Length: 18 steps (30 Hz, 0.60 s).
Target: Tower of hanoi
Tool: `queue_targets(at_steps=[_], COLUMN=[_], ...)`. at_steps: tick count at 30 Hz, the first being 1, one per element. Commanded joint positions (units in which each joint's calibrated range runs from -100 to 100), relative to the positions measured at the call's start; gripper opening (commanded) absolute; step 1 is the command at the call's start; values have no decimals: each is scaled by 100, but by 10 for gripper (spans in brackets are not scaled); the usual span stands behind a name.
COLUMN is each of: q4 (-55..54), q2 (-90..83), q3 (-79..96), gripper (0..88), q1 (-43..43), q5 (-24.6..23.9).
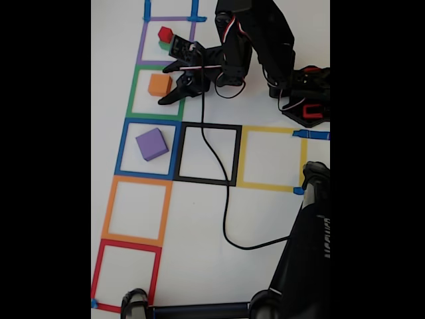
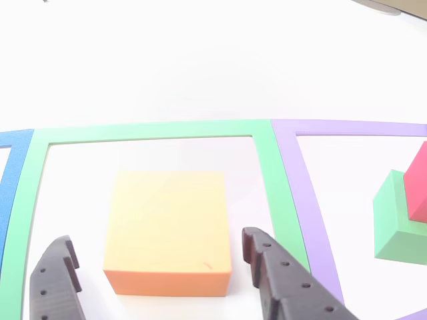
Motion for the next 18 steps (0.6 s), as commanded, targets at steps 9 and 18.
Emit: queue_targets(at_steps=[9, 18], q4=[-54, 10], q2=[-40, -170], q3=[-123, -96], gripper=[144, 71], q1=[-219, -228], q5=[36, 36])
